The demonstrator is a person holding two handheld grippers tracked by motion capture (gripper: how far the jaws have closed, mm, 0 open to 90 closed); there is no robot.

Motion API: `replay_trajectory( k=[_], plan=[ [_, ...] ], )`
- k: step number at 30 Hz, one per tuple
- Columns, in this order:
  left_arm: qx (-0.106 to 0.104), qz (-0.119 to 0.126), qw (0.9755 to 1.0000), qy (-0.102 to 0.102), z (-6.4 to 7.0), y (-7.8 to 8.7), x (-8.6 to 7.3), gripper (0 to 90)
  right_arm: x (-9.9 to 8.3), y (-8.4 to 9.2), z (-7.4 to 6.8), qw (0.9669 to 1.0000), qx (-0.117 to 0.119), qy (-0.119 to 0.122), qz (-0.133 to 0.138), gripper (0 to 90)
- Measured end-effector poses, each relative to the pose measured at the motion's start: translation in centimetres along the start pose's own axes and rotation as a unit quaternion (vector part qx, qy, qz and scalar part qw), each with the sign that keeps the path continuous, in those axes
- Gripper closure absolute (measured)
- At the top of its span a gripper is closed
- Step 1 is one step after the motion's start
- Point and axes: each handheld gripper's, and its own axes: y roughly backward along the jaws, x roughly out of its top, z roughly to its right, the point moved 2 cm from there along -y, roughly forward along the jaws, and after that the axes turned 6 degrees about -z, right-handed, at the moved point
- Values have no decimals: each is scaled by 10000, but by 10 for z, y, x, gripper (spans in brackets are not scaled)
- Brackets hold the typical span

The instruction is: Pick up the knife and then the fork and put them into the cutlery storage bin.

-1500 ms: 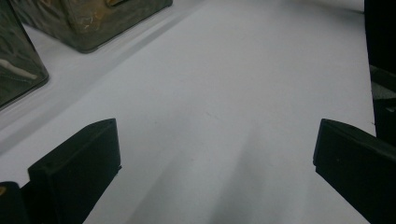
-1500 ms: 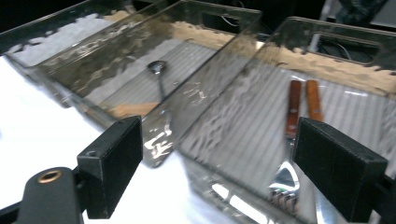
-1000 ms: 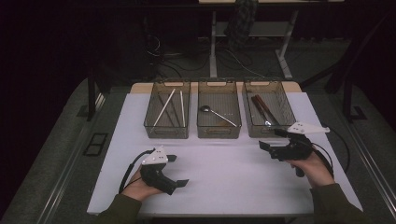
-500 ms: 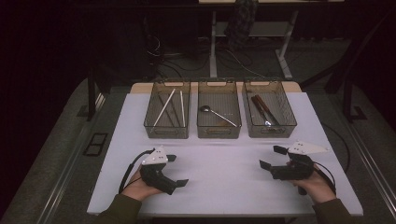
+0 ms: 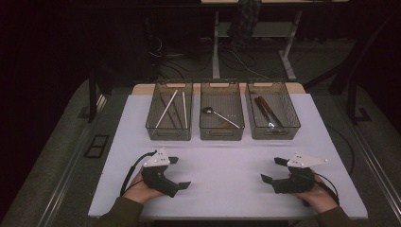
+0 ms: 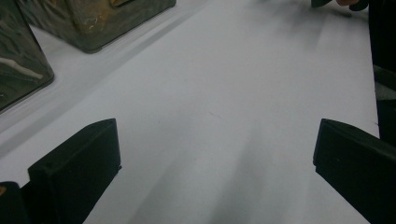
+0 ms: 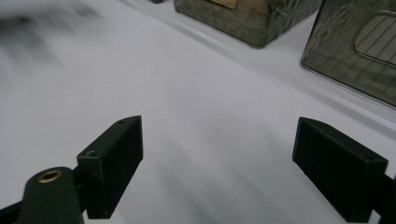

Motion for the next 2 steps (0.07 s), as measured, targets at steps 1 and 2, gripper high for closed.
replay_trajectory(
  k=[1,2],
  plan=[
    [0,0,10000,0,0,0,0,0,-1,0,1,10000,-31,20,-35,157],
    [1,-6,10000,-1,0,0,0,0,-1,0,1,10000,-54,44,-62,156]
  ],
)
